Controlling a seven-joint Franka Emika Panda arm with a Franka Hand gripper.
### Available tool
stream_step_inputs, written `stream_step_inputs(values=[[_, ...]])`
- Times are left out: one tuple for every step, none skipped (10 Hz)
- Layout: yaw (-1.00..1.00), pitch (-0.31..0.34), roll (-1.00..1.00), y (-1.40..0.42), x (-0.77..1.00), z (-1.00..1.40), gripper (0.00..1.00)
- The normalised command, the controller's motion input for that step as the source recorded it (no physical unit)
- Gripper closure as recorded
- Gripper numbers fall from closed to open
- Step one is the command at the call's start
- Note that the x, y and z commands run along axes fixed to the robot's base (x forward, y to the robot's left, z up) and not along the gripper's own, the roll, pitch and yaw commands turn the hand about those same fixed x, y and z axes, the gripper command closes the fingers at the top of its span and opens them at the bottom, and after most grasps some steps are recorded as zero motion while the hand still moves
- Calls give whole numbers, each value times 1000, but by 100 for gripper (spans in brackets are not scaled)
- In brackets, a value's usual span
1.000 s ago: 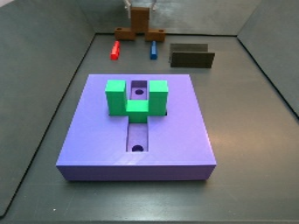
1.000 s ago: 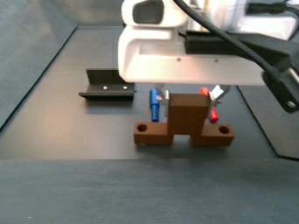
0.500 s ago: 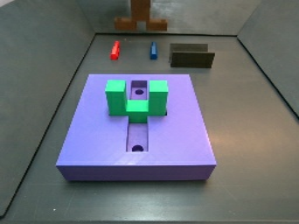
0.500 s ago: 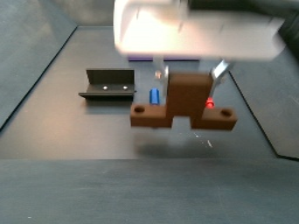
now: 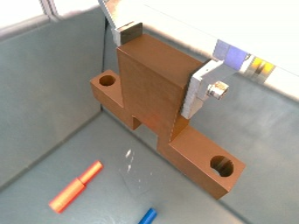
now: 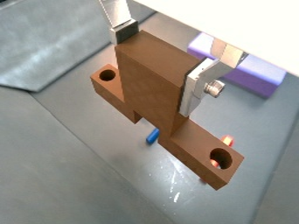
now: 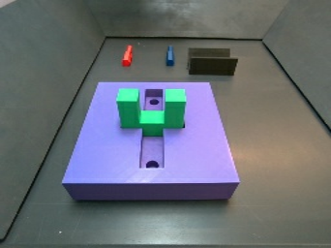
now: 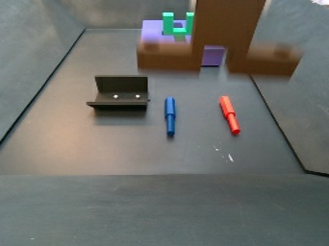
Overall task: Pick up the brown object. Move up. Move to above the board. Insert the brown object.
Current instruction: Move to above the board.
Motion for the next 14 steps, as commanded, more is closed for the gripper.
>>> stream_step_inputs(values=[[5,91,11,-1,32,351,100],[218,298,-73,-1400,71,138,100],[197,272,-41,-1400,67,127,100],[142,183,9,-1400,63,127,100],[47,48,-22,-1400,63,131,100],[39,29,-9,-1400,63,131,100],[21,18,-4,-1400,56,135,100],[18,19,0,-1400,58,137,100],[16,21,6,-1400,60,140,100],[9,45,0,-1400,64,157,100],[5,60,-7,-1400,71,162,100],[5,105,4,-1400,109,167,100],[6,125,6,-1400,137,172,100],[7,157,25,-847,128,115,100]])
